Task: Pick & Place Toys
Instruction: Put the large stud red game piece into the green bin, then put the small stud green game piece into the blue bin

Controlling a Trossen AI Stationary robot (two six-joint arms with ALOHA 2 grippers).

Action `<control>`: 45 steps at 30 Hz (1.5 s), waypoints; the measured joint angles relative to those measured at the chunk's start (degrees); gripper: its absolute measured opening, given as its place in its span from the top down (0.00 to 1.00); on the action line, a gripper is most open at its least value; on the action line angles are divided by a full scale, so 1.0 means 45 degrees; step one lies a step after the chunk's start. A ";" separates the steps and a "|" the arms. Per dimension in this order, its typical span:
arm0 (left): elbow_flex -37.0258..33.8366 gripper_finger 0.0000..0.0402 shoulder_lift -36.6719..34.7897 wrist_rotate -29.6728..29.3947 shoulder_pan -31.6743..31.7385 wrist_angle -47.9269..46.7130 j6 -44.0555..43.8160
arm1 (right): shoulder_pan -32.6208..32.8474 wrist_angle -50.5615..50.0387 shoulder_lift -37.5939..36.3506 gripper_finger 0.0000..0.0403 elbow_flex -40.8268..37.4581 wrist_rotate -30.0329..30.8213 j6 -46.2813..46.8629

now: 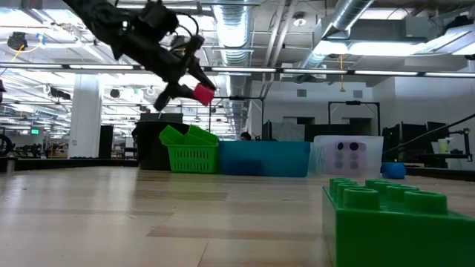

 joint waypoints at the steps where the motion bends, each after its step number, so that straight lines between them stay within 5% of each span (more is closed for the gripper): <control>1: 0.0000 0.68 0.0175 0.0076 0.0082 0.0063 -0.0007 | 0.0023 -0.0031 0.0000 0.69 -0.0002 0.0004 0.0000; 8: 0.0000 0.67 0.1124 0.0234 0.0791 0.0104 -0.0011 | 0.0202 -0.0070 -0.0024 0.70 -0.0002 0.0563 0.0034; 20: 0.0010 0.42 0.1136 0.0111 0.1216 0.0051 -0.0002 | 0.0202 -0.0654 -0.0024 0.70 -0.0002 0.0568 0.0023; 33: 0.0010 0.44 0.0855 0.0102 0.1167 0.0074 -0.0016 | 0.0202 -0.0723 -0.0024 0.70 0.0003 0.0568 -0.0005; 45: 0.0005 0.44 -0.2177 0.0270 0.0401 0.0236 -0.0700 | 0.0162 -0.1813 -0.0024 0.70 0.0003 0.0564 0.0335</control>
